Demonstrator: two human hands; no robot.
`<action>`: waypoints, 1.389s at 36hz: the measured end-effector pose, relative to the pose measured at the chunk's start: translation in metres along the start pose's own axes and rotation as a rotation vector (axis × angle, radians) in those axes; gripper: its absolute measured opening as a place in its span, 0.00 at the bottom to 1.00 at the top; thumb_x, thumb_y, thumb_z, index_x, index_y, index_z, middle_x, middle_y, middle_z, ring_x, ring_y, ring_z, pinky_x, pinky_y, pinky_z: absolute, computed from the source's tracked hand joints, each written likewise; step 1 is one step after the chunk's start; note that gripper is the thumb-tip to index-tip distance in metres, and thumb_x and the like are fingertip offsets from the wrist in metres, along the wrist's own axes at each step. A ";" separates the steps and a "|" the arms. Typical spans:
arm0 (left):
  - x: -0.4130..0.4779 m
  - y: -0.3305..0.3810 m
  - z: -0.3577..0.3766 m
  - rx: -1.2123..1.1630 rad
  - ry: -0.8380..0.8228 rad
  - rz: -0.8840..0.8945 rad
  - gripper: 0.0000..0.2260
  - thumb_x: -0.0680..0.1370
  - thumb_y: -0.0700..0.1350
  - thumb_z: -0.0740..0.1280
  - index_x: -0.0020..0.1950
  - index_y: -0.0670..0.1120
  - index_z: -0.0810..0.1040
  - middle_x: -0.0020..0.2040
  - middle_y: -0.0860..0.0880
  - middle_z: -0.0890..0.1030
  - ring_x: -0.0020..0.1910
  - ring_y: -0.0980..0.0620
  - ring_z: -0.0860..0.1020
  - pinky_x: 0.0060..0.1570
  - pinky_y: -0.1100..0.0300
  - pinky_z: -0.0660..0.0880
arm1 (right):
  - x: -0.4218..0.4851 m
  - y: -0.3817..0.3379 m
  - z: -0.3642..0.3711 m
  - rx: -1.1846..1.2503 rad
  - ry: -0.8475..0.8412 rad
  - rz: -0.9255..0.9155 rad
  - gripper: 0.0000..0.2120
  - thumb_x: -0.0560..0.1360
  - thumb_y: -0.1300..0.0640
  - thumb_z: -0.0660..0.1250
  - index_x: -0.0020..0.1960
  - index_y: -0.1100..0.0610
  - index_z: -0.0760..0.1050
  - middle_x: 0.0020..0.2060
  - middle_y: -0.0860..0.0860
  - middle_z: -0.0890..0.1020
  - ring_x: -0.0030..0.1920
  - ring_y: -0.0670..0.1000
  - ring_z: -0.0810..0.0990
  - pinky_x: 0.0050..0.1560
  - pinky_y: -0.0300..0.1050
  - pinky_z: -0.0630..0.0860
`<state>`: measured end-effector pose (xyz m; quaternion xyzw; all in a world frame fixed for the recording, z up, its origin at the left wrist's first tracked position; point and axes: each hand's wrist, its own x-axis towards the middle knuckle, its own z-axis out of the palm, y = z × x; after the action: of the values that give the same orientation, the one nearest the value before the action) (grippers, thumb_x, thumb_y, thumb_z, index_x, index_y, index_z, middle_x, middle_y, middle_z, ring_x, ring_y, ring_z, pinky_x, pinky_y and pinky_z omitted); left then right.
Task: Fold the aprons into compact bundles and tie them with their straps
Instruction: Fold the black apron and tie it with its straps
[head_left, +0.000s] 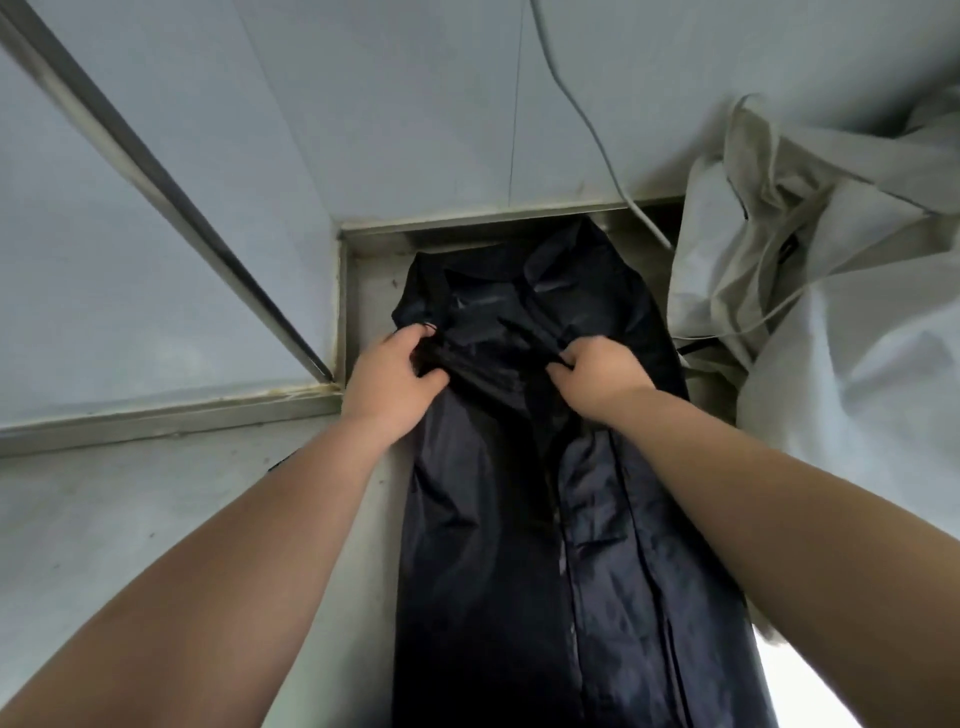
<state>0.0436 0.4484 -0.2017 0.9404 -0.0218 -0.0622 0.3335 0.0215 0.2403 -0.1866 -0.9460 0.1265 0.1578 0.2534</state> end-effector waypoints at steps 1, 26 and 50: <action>0.004 0.002 -0.002 -0.019 -0.019 0.005 0.22 0.73 0.45 0.70 0.67 0.50 0.72 0.51 0.51 0.72 0.48 0.52 0.75 0.47 0.65 0.67 | 0.006 -0.005 -0.006 0.044 0.059 -0.019 0.10 0.78 0.53 0.61 0.42 0.58 0.73 0.40 0.54 0.77 0.51 0.58 0.78 0.43 0.40 0.67; 0.057 -0.018 0.005 0.197 -0.223 -0.077 0.11 0.80 0.42 0.58 0.61 0.48 0.75 0.62 0.46 0.73 0.63 0.43 0.68 0.64 0.52 0.65 | 0.029 -0.014 0.029 -0.274 -0.301 -0.156 0.19 0.77 0.41 0.60 0.60 0.52 0.71 0.59 0.52 0.73 0.64 0.56 0.67 0.66 0.55 0.58; 0.025 0.001 0.005 0.291 -0.002 0.237 0.20 0.78 0.42 0.62 0.70 0.46 0.69 0.66 0.44 0.71 0.63 0.43 0.67 0.64 0.54 0.64 | 0.022 -0.006 0.024 0.697 -0.144 0.024 0.09 0.75 0.64 0.66 0.52 0.53 0.73 0.49 0.52 0.79 0.44 0.49 0.78 0.43 0.39 0.76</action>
<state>0.0680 0.4419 -0.2078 0.9695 -0.1416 -0.0196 0.1990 0.0383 0.2546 -0.2121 -0.7876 0.1658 0.1746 0.5673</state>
